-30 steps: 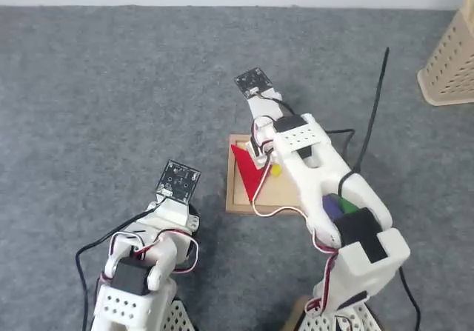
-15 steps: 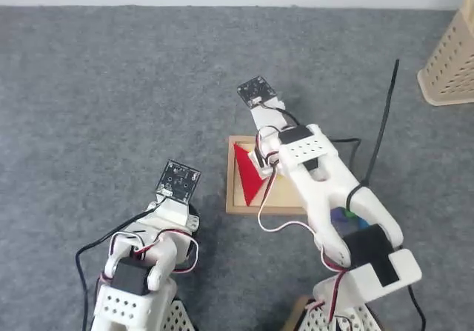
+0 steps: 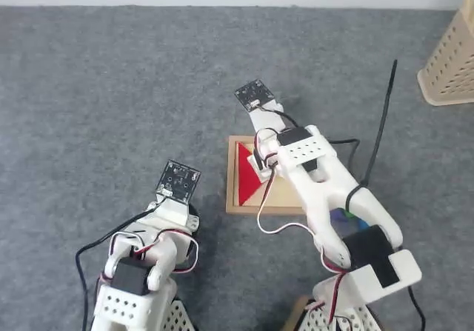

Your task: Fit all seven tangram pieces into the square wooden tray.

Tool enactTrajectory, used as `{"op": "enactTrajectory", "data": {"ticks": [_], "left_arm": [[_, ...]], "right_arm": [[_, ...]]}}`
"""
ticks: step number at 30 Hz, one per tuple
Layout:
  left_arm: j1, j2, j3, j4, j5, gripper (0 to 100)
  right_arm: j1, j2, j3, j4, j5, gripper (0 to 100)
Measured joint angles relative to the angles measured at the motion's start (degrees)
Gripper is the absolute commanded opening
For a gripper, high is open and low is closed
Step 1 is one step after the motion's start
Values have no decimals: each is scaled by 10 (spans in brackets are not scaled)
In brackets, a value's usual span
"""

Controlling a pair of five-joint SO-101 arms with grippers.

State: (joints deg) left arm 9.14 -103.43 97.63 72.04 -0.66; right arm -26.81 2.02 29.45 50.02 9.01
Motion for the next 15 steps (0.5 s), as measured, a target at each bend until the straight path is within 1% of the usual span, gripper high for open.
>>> {"op": "enactTrajectory", "data": {"ticks": [5,8,15], "left_arm": [[0,0,0,0,0,12],[0,0,0,0,0,12],[0,0,0,0,0,12]], "right_arm": [[1,1,3,0,0,7],[-12,1,3,-2,0,7],[-17,1,3,-38,0,7]]}}
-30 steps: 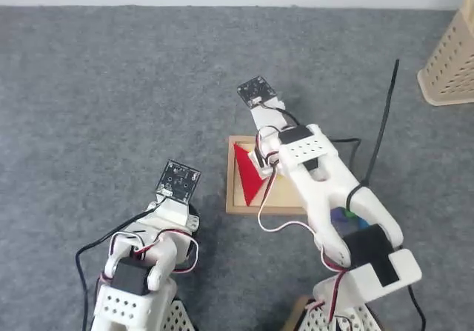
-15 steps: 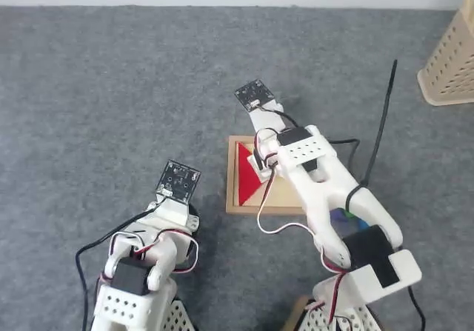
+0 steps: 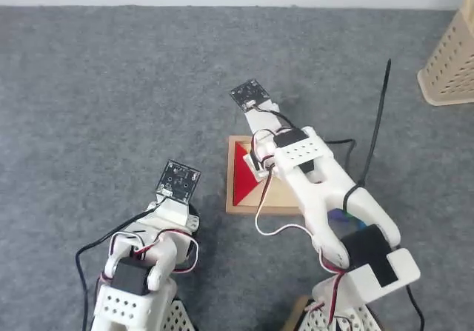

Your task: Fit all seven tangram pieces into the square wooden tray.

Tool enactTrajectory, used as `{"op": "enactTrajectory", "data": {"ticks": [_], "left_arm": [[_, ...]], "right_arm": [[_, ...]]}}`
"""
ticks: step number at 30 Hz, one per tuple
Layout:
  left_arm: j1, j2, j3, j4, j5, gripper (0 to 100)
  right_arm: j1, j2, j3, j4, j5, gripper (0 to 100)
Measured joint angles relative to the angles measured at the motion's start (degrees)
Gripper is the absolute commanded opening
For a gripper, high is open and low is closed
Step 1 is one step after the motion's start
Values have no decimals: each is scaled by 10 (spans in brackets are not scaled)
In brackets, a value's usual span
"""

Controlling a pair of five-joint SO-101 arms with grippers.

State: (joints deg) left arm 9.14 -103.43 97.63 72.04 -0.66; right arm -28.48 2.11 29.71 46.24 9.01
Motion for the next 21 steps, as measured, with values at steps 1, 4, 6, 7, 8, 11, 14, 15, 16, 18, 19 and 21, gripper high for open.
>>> {"op": "enactTrajectory", "data": {"ticks": [1,4,6,7,8,11,14,15,16,18,19,21], "left_arm": [[0,0,0,0,0,12],[0,0,0,0,0,12],[0,0,0,0,0,12],[0,0,0,0,0,12],[0,0,0,0,0,12],[0,0,0,0,0,12],[0,0,0,0,0,12],[0,0,0,0,0,12],[0,0,0,0,0,12],[0,0,0,0,0,12],[0,0,0,0,0,12],[0,0,0,0,0,12]], "right_arm": [[0,0,0,0,0,7],[10,0,0,-4,0,7],[27,0,0,-4,0,7],[38,0,0,-4,0,7],[47,0,0,-5,0,7],[62,0,0,-5,0,7],[60,0,0,-11,0,7],[60,1,0,-17,0,7],[61,1,0,-22,0,7],[62,18,0,-33,0,7],[63,31,0,-33,0,7],[65,50,-13,-33,0,7]]}}
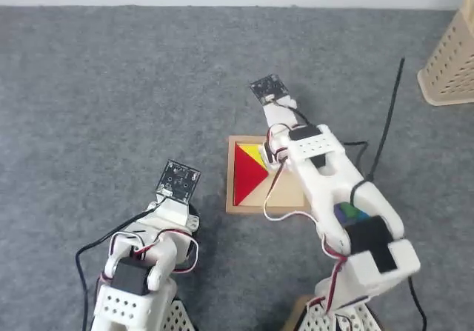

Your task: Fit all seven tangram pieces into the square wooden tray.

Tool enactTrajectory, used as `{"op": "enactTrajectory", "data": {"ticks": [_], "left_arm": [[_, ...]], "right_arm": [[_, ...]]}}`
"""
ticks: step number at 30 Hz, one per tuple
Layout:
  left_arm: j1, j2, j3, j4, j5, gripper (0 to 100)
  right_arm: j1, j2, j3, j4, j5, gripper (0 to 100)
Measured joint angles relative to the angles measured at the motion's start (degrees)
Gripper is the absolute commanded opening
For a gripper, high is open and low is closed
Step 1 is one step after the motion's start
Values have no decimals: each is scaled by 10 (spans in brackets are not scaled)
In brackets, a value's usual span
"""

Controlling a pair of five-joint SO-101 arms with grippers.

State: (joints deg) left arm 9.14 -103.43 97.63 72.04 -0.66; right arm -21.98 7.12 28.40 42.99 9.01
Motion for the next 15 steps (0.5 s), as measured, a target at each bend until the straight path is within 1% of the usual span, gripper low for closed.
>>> {"op": "enactTrajectory", "data": {"ticks": [9,12,15], "left_arm": [[0,0,0,0,0,12],[0,0,0,0,0,12],[0,0,0,0,0,12]], "right_arm": [[-1,79,-101,16,0,7],[-1,79,-105,20,0,7],[5,52,-105,61,0,7]]}}
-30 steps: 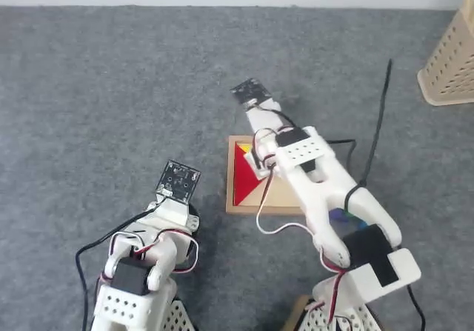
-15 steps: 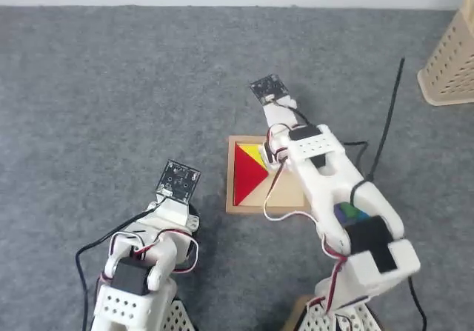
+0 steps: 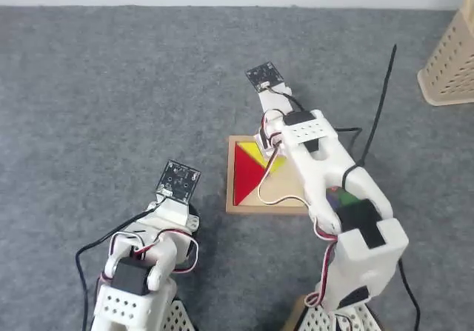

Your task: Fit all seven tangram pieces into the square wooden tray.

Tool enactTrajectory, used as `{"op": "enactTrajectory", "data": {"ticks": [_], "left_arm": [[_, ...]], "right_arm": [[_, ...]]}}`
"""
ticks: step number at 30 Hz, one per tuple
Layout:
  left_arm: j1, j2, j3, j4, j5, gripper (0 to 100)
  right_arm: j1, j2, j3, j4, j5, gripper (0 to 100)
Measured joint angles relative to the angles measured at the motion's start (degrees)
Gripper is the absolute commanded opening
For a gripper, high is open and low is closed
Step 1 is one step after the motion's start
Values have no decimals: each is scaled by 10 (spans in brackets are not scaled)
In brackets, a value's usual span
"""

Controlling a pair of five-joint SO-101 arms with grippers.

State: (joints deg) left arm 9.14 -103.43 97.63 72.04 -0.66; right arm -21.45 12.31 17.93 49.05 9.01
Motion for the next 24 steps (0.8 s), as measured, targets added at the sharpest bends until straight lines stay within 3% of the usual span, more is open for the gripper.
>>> {"op": "enactTrajectory", "data": {"ticks": [11,18,24], "left_arm": [[0,0,0,0,0,12],[0,0,0,0,0,12],[0,0,0,0,0,12]], "right_arm": [[113,-211,11,184,0,10],[110,-150,84,147,17,12],[113,-88,84,128,7,99]]}}
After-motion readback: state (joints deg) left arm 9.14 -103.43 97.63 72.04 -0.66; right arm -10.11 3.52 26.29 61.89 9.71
